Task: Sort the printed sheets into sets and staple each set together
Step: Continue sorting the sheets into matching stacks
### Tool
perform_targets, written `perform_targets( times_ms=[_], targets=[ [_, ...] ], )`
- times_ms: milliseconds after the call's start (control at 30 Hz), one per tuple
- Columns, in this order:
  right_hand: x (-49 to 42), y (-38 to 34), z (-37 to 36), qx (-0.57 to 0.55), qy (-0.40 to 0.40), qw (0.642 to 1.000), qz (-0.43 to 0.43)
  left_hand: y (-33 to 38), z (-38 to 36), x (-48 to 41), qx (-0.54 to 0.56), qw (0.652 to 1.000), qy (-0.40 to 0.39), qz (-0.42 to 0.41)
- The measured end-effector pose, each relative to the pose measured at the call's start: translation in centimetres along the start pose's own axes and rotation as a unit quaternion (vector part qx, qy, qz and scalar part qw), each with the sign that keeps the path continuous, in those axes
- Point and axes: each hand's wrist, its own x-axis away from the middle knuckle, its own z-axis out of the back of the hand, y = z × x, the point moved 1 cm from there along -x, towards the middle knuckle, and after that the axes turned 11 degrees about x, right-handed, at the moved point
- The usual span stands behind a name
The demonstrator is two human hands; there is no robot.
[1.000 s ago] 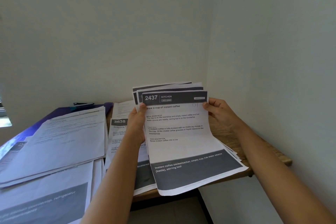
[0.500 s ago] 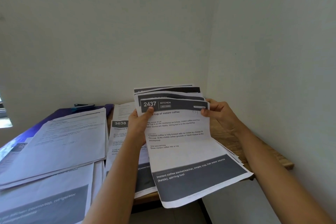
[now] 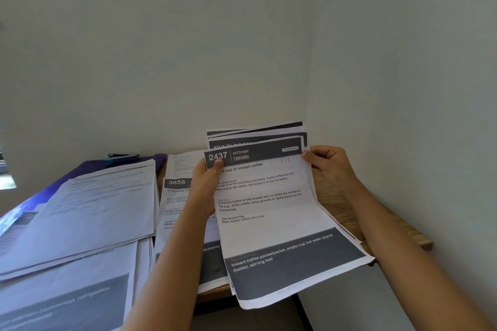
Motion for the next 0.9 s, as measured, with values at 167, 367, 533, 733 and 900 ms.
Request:
perform_targets(
  times_ms=[167,367,533,733,900],
  targets=[
    [-0.4,0.3,0.7,-0.028,0.053,0.997,-0.039,0.0,0.1,-0.1,-0.005,1.000,0.002,-0.001],
    [-0.3,0.1,1.0,-0.091,0.084,0.988,-0.088,-0.2,0.2,-0.3,-0.010,1.000,0.008,0.002],
    [-0.4,0.2,1.1,-0.097,0.115,0.982,-0.112,-0.3,0.3,-0.6,-0.005,1.000,0.025,0.004],
    [-0.5,0.2,1.2,-0.080,0.133,0.982,-0.110,-0.2,0.2,-0.7,0.004,0.999,0.036,0.033],
    [-0.2,0.1,0.9,-0.083,0.109,0.987,-0.088,0.0,0.2,-0.6,0.011,0.997,0.038,0.064]
  ],
)
